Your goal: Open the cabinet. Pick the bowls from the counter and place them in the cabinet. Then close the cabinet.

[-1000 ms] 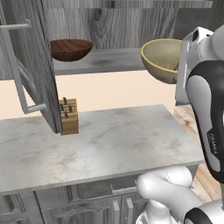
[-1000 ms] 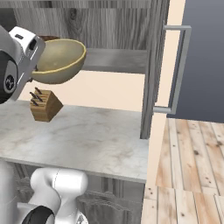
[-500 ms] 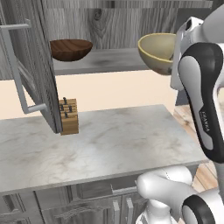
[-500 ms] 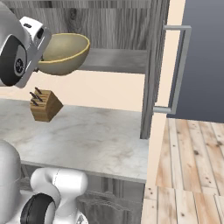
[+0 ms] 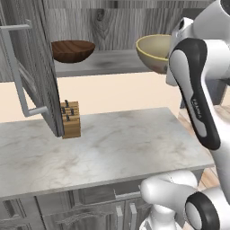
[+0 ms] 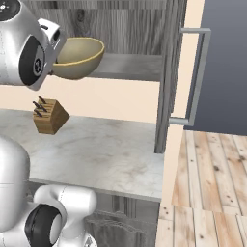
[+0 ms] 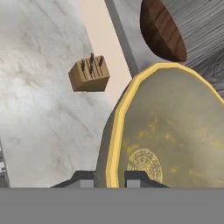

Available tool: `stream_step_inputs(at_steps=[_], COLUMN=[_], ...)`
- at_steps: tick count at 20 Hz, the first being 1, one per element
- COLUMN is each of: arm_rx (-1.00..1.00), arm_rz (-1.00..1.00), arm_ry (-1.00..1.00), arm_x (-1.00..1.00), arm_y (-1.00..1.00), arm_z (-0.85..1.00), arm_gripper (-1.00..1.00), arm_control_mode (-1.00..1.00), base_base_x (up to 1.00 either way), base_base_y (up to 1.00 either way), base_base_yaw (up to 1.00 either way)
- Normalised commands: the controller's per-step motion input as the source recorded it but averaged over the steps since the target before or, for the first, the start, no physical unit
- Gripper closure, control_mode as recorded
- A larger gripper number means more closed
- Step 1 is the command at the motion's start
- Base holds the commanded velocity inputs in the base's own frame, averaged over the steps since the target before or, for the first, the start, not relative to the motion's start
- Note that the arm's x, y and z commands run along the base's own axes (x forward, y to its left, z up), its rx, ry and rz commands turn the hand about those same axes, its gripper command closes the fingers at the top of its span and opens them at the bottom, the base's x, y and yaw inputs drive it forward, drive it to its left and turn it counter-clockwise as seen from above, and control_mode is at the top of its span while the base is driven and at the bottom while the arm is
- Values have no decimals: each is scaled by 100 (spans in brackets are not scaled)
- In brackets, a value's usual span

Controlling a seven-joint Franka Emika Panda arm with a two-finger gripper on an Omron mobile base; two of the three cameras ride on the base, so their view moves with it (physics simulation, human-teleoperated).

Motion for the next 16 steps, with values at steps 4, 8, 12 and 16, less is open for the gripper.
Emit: stream_step_inputs(at_steps=[4, 8, 12, 16], arm_rx=[0, 0, 0, 0], arm_rz=[0, 0, 1, 3], arm_ry=[-1, 0, 0, -1], arm_x=[41, 36, 37, 38], arm_y=[0, 0, 0, 0], arm_z=[-3, 0, -2, -13], arm_gripper=[100, 100, 100, 100], arm_control_mode=[-100, -100, -100, -100], base_base_x=[0, 0, 0, 0], base_base_y=[0, 0, 0, 0], base_base_yaw=[0, 0, 0, 0])
